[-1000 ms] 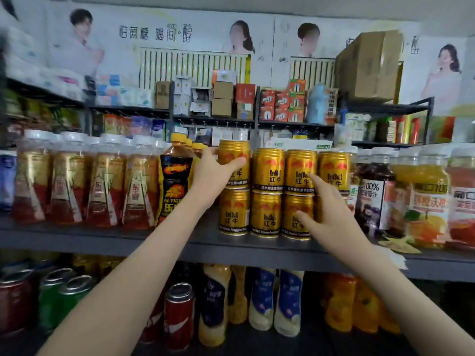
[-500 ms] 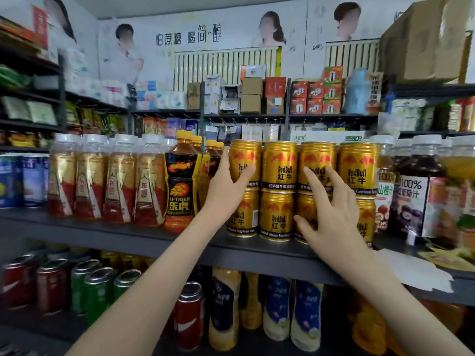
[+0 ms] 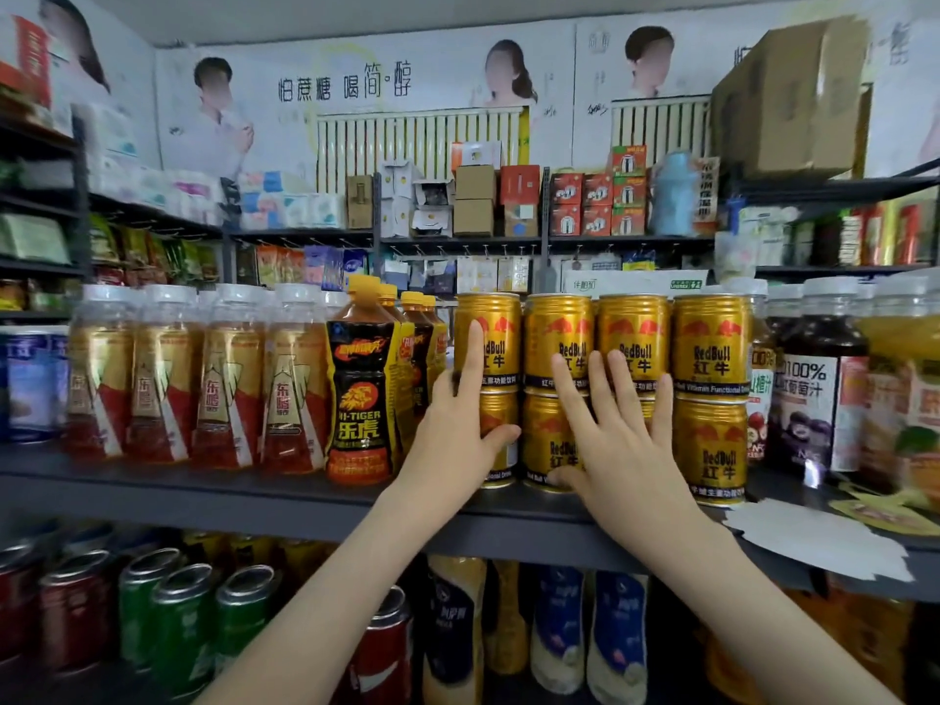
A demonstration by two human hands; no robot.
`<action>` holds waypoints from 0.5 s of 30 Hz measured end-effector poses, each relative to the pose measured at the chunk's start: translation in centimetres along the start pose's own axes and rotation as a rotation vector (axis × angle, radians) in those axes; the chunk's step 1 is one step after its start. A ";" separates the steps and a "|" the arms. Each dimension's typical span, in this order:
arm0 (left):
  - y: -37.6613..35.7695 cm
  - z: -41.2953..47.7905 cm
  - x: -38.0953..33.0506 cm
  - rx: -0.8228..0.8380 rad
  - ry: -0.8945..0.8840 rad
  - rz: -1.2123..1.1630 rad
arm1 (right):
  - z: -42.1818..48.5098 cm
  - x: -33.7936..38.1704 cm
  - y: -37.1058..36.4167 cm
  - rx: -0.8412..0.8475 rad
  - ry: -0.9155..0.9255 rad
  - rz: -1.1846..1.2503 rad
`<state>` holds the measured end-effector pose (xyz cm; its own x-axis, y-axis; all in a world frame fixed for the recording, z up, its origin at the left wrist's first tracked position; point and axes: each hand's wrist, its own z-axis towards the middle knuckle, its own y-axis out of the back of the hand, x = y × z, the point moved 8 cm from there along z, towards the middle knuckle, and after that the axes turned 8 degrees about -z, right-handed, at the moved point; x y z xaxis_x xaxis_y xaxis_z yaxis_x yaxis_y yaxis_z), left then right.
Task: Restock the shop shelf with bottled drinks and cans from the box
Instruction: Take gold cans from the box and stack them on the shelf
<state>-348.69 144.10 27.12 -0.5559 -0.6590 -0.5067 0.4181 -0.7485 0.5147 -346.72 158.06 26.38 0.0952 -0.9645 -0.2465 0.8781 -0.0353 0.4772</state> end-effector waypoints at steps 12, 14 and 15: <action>0.4 -0.1 0.1 -0.014 -0.013 -0.027 | 0.1 0.7 -0.3 -0.056 -0.010 -0.029; 0.3 0.0 0.0 -0.029 -0.015 -0.015 | 0.1 0.8 -0.3 -0.054 -0.013 -0.032; 0.3 0.0 0.0 -0.037 -0.016 -0.013 | 0.1 0.8 -0.3 -0.048 -0.012 -0.027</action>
<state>-348.54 143.84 27.28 -0.5726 -0.6482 -0.5021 0.4368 -0.7594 0.4822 -346.94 157.30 26.14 0.0657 -0.9664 -0.2484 0.9019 -0.0490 0.4291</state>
